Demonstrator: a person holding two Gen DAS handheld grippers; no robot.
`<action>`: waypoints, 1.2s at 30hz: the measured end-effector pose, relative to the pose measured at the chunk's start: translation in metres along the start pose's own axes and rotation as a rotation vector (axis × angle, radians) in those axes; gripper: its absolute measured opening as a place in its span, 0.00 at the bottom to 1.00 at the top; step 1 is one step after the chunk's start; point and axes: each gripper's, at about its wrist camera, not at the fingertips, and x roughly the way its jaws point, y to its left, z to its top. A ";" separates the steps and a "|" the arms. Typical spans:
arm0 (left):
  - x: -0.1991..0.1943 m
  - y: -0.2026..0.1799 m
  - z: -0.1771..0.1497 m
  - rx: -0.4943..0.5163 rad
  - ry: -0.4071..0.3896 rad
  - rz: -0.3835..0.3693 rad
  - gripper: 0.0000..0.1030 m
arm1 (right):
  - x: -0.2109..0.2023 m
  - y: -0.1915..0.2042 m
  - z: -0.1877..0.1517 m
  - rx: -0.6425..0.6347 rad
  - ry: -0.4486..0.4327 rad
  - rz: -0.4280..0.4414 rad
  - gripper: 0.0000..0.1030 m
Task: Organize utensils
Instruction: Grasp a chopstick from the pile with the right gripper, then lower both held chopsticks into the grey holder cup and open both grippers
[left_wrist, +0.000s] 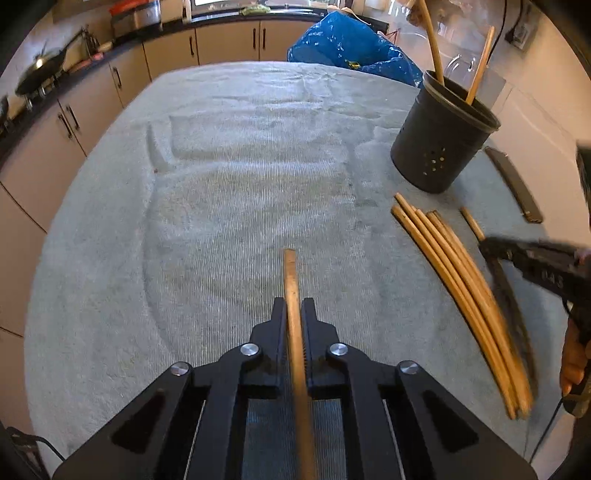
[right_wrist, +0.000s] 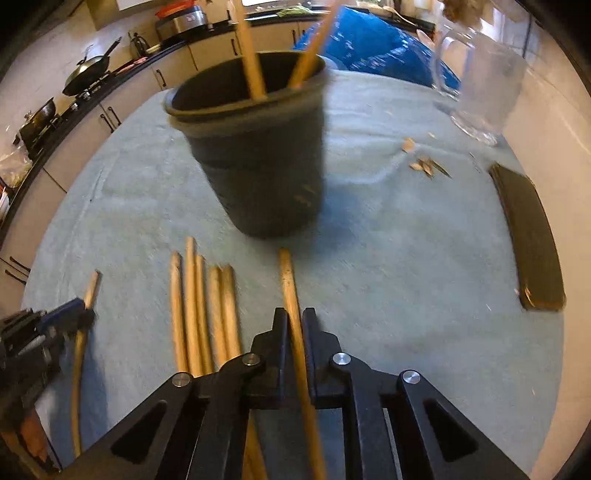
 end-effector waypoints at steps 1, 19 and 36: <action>-0.001 0.002 -0.003 -0.003 0.007 -0.010 0.07 | -0.003 -0.006 -0.006 0.006 0.009 0.005 0.07; -0.002 -0.025 -0.012 0.267 0.136 0.035 0.30 | -0.019 -0.023 -0.034 -0.107 0.213 -0.119 0.15; -0.031 -0.023 -0.017 0.241 0.027 0.000 0.06 | -0.040 -0.030 -0.038 0.016 0.032 0.034 0.07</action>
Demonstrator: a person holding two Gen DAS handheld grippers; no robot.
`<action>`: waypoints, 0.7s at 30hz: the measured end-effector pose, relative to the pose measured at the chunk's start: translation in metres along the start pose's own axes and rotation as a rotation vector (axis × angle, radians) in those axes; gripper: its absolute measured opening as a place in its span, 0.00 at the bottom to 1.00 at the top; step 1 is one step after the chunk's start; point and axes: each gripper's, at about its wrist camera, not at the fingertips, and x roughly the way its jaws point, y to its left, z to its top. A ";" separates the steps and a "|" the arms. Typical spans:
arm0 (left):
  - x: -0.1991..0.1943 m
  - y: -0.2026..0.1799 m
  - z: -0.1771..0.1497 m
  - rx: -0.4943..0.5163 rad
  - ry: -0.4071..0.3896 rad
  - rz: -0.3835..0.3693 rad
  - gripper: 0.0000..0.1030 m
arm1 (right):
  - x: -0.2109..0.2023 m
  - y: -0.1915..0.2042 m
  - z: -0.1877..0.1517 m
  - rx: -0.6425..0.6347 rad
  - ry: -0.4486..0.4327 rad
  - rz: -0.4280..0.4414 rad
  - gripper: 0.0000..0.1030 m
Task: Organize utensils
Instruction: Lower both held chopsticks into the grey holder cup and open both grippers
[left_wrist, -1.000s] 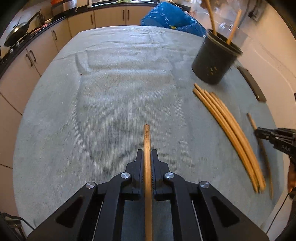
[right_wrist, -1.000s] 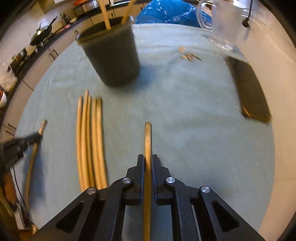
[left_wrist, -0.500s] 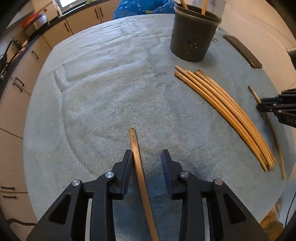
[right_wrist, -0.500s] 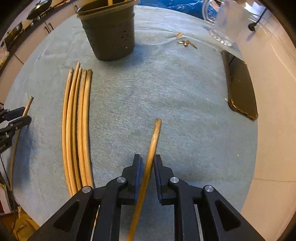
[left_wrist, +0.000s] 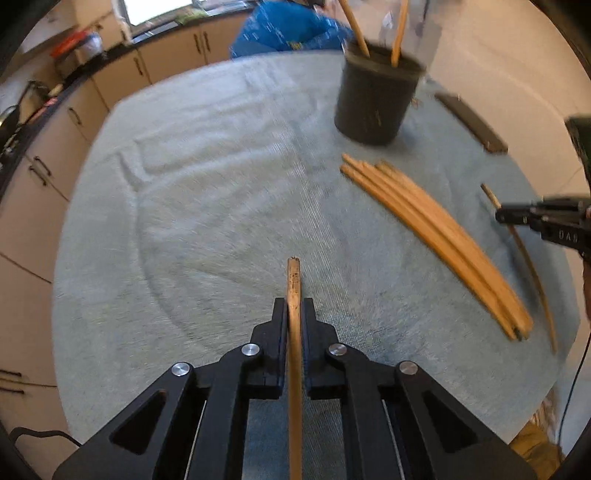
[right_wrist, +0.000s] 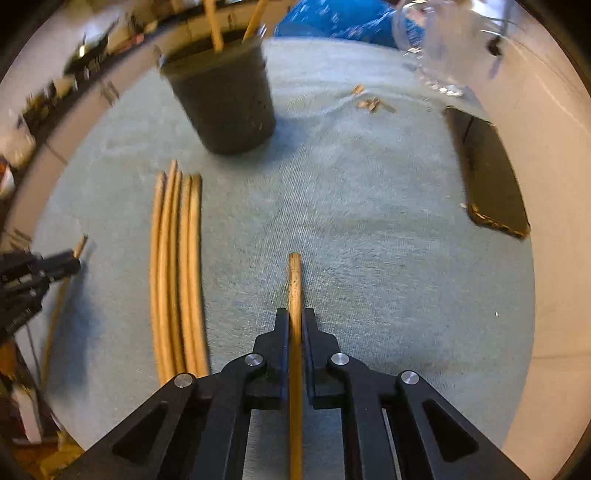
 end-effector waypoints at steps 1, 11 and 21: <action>-0.010 0.001 -0.002 -0.013 -0.029 0.002 0.06 | -0.008 -0.002 -0.003 0.019 -0.035 0.018 0.07; -0.091 0.000 -0.005 -0.118 -0.296 -0.018 0.06 | -0.080 0.004 -0.026 0.085 -0.306 0.084 0.07; -0.141 -0.009 -0.006 -0.175 -0.489 -0.019 0.06 | -0.151 0.013 -0.037 0.105 -0.556 0.132 0.07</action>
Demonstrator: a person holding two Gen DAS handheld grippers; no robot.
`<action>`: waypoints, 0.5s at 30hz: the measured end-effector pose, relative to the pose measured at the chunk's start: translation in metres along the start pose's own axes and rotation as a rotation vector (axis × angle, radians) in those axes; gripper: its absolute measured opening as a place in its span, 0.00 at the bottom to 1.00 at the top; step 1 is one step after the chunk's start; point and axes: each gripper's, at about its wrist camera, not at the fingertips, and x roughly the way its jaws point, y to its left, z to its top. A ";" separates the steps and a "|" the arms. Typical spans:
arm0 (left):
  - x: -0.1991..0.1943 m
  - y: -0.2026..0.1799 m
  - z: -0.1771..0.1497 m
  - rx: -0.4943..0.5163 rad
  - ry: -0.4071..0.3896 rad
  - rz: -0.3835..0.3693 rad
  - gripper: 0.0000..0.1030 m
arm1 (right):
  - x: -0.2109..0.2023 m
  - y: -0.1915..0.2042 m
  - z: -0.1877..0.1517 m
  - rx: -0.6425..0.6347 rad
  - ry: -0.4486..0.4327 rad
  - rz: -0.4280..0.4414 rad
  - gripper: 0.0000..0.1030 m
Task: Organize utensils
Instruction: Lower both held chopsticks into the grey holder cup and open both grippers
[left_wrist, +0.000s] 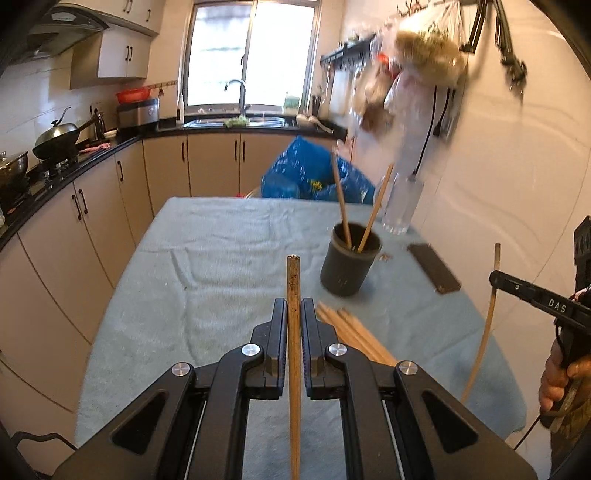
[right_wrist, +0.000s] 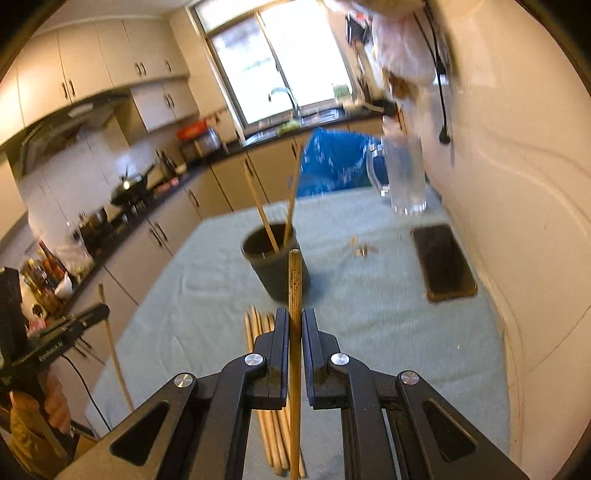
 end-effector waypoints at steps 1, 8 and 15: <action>-0.002 -0.001 0.002 -0.002 -0.015 -0.003 0.06 | -0.003 0.002 0.002 0.000 -0.012 0.004 0.07; -0.016 -0.008 0.024 -0.027 -0.104 -0.047 0.06 | -0.004 0.008 0.018 -0.006 -0.048 0.035 0.07; -0.004 -0.010 0.078 -0.069 -0.168 -0.079 0.06 | -0.001 0.014 0.061 -0.019 -0.128 0.044 0.07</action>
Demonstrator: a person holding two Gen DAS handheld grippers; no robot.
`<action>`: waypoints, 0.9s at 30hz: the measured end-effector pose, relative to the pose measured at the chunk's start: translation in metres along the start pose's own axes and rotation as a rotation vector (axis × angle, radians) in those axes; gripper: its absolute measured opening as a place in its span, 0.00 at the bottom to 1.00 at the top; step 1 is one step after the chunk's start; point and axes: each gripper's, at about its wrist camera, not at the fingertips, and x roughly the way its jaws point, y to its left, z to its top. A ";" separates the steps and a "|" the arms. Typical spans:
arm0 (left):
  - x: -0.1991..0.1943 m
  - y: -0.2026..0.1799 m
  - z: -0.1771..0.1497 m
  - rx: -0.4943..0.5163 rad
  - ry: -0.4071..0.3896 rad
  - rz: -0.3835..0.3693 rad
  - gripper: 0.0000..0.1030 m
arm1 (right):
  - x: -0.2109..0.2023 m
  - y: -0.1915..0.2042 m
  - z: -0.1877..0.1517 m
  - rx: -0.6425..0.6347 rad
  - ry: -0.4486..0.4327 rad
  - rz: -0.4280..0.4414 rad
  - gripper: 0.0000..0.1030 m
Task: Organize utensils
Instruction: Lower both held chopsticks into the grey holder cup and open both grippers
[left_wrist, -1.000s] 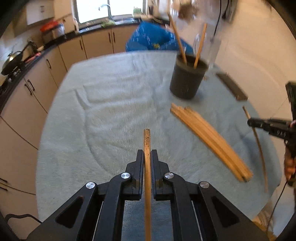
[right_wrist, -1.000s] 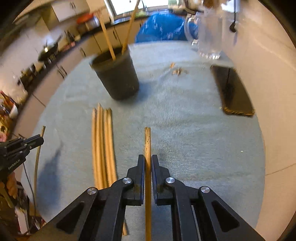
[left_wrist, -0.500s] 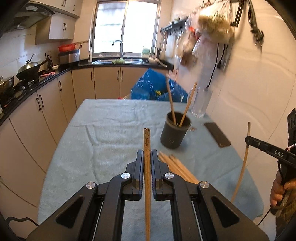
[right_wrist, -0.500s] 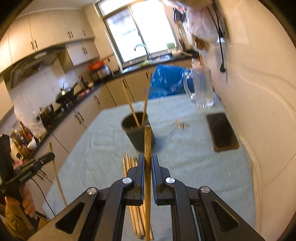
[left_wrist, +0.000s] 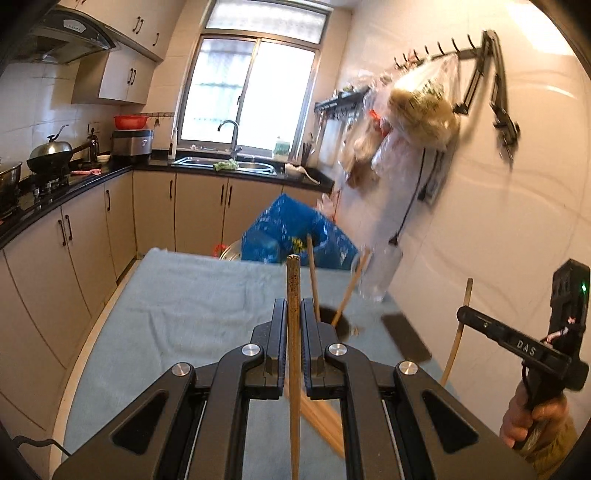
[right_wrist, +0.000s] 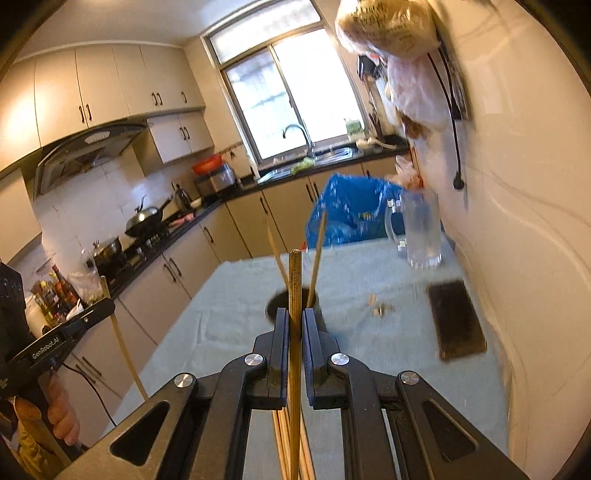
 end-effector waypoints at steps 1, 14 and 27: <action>0.006 -0.002 0.008 -0.004 -0.008 -0.004 0.06 | 0.003 0.002 0.009 -0.002 -0.018 0.000 0.07; 0.111 -0.030 0.101 -0.084 -0.148 -0.003 0.06 | 0.075 0.027 0.097 -0.012 -0.263 -0.073 0.07; 0.207 -0.036 0.066 -0.023 -0.028 0.060 0.06 | 0.153 -0.008 0.060 0.029 -0.170 -0.134 0.07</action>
